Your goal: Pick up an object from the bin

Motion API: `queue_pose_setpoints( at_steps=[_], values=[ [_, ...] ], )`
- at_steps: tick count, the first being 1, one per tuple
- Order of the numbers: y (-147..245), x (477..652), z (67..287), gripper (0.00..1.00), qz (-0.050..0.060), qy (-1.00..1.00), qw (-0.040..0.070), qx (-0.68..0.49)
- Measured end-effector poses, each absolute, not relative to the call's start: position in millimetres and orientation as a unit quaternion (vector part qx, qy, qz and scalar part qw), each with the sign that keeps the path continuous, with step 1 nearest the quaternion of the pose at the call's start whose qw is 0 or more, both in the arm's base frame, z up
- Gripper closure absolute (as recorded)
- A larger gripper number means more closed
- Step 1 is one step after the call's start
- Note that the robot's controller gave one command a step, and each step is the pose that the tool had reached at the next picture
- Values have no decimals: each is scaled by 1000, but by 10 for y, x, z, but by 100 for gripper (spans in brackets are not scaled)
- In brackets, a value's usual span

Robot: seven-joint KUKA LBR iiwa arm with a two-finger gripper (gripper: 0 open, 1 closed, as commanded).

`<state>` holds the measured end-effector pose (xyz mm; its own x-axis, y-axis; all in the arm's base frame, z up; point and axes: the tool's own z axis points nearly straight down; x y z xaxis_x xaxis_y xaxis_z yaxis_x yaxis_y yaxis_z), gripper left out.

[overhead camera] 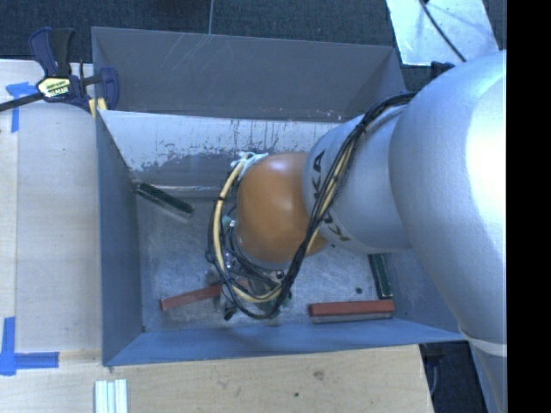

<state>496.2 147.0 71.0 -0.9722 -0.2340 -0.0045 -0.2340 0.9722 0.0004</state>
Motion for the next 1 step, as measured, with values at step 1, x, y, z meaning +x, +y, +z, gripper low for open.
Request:
queue_pose_setpoints(
  at_steps=[1],
  values=[
    [1558,5051,2461,100,1,992,6,-128]
  ],
)
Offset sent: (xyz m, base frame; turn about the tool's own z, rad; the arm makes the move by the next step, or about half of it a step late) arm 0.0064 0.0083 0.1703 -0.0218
